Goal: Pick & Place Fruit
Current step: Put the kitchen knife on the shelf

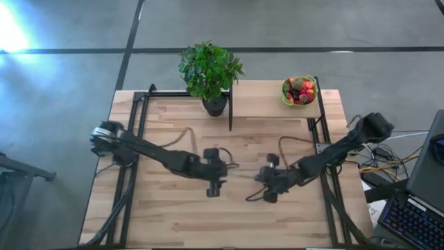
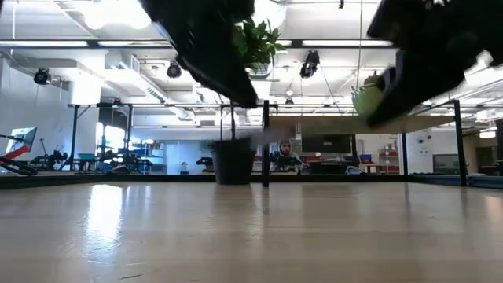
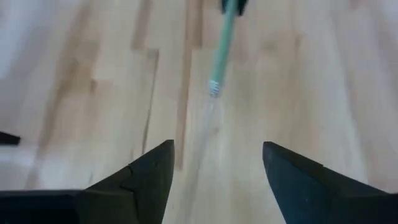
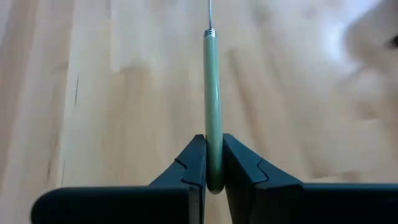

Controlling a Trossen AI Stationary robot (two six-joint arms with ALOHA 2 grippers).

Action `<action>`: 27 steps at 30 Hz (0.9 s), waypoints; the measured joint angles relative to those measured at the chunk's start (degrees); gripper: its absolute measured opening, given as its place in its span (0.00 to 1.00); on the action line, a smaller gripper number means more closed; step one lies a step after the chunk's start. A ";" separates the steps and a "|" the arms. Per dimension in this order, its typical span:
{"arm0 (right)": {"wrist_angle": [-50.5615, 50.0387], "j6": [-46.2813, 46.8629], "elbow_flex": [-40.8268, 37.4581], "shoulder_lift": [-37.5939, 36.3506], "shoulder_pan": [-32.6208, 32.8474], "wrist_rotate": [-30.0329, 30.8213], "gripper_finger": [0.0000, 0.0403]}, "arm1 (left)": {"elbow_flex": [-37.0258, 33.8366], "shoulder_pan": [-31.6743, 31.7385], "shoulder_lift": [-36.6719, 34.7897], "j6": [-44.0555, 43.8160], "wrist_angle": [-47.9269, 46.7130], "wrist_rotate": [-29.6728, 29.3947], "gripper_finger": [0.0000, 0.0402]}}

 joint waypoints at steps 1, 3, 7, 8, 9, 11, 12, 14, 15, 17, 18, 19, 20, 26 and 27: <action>-1.33 0.03 0.00 -2.09 -0.01 1.11 0.06 | -2.73 0.00 -2.46 -0.01 3.33 -0.10 0.62; -4.85 -0.12 0.34 -6.24 -0.01 4.35 0.06 | -8.15 0.12 -7.06 0.44 10.66 -0.41 0.62; -14.73 -0.69 4.43 -11.61 -0.36 13.51 0.06 | -17.81 0.50 -15.17 2.68 24.37 -0.59 0.62; -17.24 -0.80 5.92 -12.22 -0.52 16.45 0.06 | -19.78 0.52 -16.82 3.35 26.89 -0.61 0.62; -19.87 -0.89 7.63 -12.56 -0.81 19.42 0.06 | -21.48 0.54 -18.50 4.14 29.32 -0.63 0.62; -25.95 -1.27 11.14 -12.60 -1.47 24.80 0.06 | -24.49 0.52 -21.55 5.46 34.24 -0.63 0.62; -28.64 -1.40 12.90 -12.17 -1.98 27.51 0.06 | -25.86 0.52 -23.07 5.93 35.88 -0.62 0.62; -33.19 -1.39 16.27 -11.02 -3.30 32.27 0.06 | -28.13 0.52 -25.66 7.01 39.28 -0.61 0.62; -35.61 -1.40 17.78 -10.29 -4.11 33.86 0.06 | -29.24 0.52 -27.00 7.41 40.01 -0.61 0.62; -38.91 -1.40 20.80 -8.62 -6.06 35.89 0.06 | -31.08 0.52 -29.30 7.96 41.18 -0.63 0.62; -40.46 -1.40 22.19 -7.65 -7.04 36.52 0.06 | -31.92 0.52 -30.40 8.05 41.50 -0.63 0.62; -42.14 -1.38 23.55 -6.60 -8.20 36.97 0.06 | -32.67 0.52 -31.48 8.07 41.50 -0.63 0.62; -43.63 -1.38 25.01 -5.54 -9.32 37.07 0.06 | -33.29 0.52 -32.37 8.07 41.59 -0.63 0.62; -55.54 0.55 32.79 1.87 -16.05 38.31 0.06 | -36.31 0.52 -35.92 8.09 42.51 -0.63 0.62; -58.05 1.75 34.13 3.11 -17.07 38.32 0.06 | -36.76 0.52 -36.25 8.09 42.70 -0.63 0.62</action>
